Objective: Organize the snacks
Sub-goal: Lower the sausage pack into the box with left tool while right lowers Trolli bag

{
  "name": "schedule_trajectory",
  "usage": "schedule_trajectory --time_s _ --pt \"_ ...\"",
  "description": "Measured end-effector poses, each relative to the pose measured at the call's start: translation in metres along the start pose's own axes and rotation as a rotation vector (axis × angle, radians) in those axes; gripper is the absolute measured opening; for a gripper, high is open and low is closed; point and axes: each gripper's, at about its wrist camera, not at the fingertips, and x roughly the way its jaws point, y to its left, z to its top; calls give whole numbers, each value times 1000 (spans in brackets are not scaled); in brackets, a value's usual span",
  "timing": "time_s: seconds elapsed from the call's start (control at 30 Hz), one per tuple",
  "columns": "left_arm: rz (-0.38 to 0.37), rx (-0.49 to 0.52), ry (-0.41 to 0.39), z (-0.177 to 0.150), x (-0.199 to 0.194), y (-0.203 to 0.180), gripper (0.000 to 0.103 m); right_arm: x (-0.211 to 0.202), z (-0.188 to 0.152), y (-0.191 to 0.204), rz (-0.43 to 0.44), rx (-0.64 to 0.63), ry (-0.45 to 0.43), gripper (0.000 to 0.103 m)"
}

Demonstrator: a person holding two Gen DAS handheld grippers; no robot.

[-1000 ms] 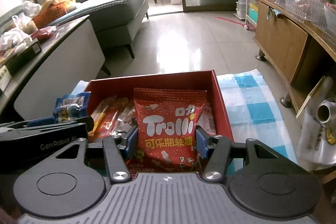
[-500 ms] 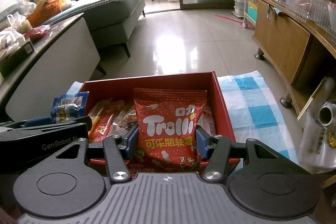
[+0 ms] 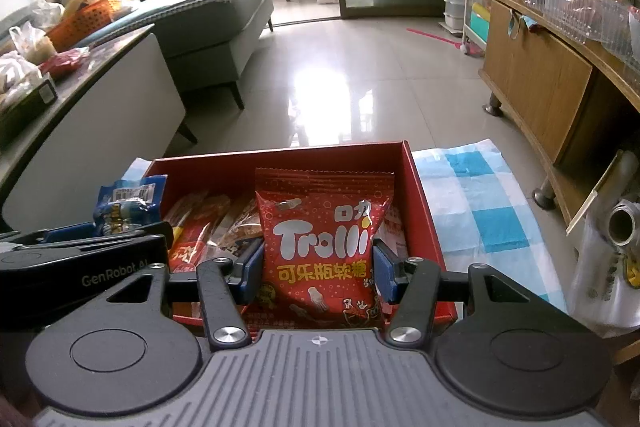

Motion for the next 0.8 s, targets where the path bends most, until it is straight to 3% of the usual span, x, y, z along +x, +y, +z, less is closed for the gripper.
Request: schedule_trajectory --time_s 0.37,0.53,0.8 --pt "-4 22 76 -13 31 -3 62 23 -3 -1 -19 -20 30 63" --pt "-19 26 156 -25 39 -3 62 31 -8 -4 -14 -21 66 64" --pt "-18 28 187 -37 30 -1 62 30 -21 -1 -9 -22 142 64"
